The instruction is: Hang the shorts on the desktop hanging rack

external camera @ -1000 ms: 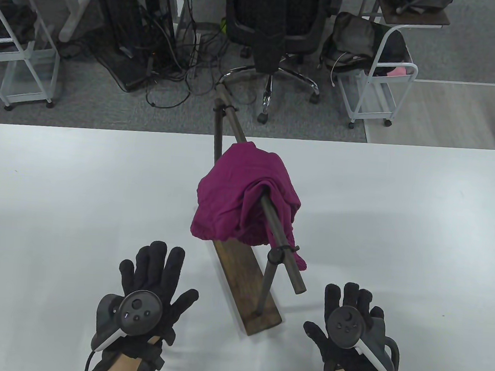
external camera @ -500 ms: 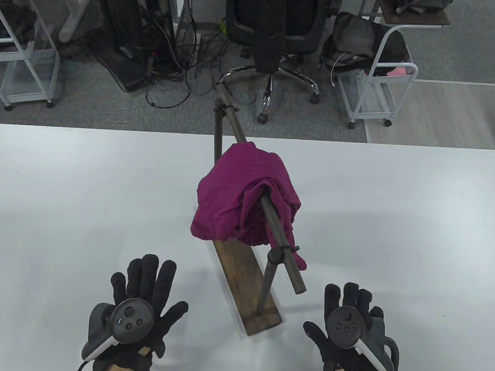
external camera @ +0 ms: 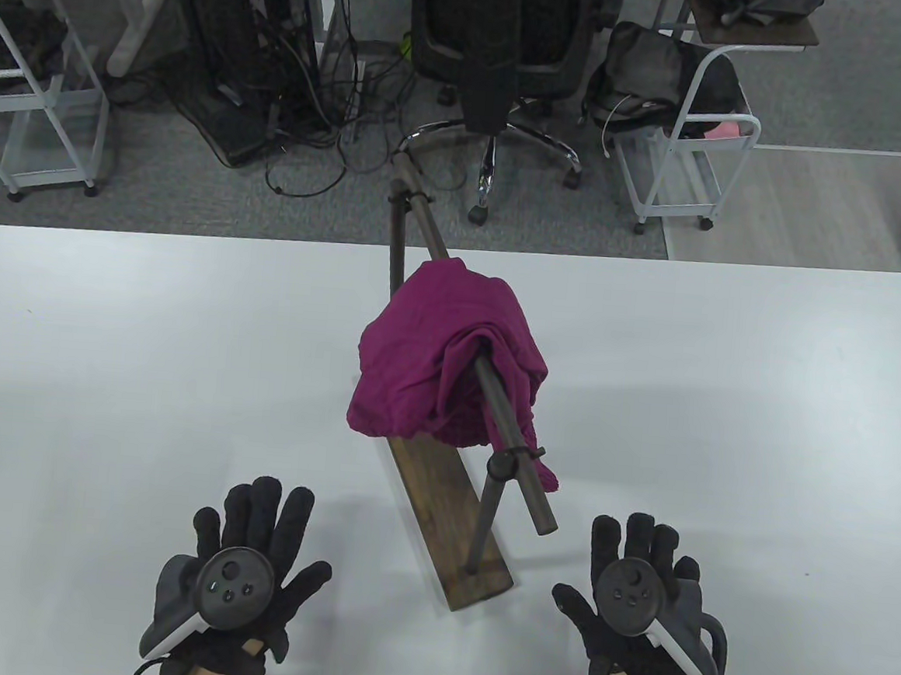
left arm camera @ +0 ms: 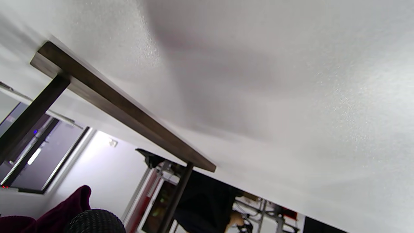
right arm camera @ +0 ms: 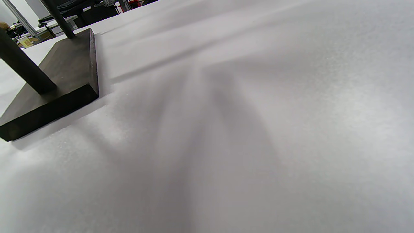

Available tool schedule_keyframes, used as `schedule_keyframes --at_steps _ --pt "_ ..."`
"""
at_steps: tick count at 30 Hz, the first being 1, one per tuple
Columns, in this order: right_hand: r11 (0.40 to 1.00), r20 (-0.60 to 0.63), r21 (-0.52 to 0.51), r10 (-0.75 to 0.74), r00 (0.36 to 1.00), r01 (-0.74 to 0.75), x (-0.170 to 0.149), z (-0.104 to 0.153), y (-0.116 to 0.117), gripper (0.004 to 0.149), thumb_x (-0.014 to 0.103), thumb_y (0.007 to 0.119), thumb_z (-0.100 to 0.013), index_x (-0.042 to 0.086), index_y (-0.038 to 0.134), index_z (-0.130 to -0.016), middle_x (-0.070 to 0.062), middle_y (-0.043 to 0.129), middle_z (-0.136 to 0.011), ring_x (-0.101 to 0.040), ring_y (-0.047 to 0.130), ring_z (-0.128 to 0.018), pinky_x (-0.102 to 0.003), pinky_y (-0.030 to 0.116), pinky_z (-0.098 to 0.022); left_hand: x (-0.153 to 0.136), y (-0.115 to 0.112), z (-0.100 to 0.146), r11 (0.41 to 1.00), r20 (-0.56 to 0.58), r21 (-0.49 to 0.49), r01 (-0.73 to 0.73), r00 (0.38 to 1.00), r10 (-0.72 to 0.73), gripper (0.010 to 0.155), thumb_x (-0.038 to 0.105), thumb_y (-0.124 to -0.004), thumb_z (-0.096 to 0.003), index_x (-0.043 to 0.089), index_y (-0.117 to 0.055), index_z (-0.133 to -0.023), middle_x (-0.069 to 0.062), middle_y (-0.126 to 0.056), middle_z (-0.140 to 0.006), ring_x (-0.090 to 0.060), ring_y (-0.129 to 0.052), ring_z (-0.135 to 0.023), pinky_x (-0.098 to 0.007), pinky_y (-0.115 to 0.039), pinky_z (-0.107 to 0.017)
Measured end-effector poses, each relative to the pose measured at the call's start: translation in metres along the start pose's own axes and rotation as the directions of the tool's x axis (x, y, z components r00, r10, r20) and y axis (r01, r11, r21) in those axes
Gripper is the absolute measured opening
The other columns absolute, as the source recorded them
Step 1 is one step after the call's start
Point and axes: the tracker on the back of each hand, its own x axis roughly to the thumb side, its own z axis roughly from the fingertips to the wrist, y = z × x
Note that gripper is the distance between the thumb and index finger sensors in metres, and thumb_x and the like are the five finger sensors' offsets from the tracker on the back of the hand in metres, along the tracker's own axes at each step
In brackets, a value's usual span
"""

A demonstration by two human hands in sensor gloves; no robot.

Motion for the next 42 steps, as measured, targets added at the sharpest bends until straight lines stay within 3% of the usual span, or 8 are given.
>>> schedule_keyframes --at_steps 14,42 --pt "1.000 0.016 -0.010 0.000 1.000 0.000 0.0000 0.0023 -0.0006 0.084 0.066 0.047 -0.053 0.038 -0.023 -0.091 -0.003 -0.036 -0.099 -0.036 -0.031 -0.096 -0.064 -0.016 -0.067 0.0002 0.0002 0.0007 0.998 0.006 -0.051 -0.039 0.999 0.039 0.081 0.057 -0.058 -0.0610 0.024 -0.011 -0.117 -0.024 0.002 -0.118 -0.052 0.001 -0.105 -0.070 0.005 -0.066" --pt "0.997 0.013 0.082 -0.001 1.000 0.000 -0.0010 -0.0037 0.0075 0.084 0.065 0.047 -0.053 0.038 -0.023 -0.091 -0.003 -0.036 -0.099 -0.036 -0.030 -0.096 -0.064 -0.016 -0.067 -0.0030 0.0028 0.0044 0.997 0.004 -0.060 -0.056 0.998 0.056 0.081 0.056 -0.059 -0.0609 0.022 -0.011 -0.117 -0.026 0.001 -0.118 -0.053 -0.001 -0.105 -0.071 0.003 -0.067"
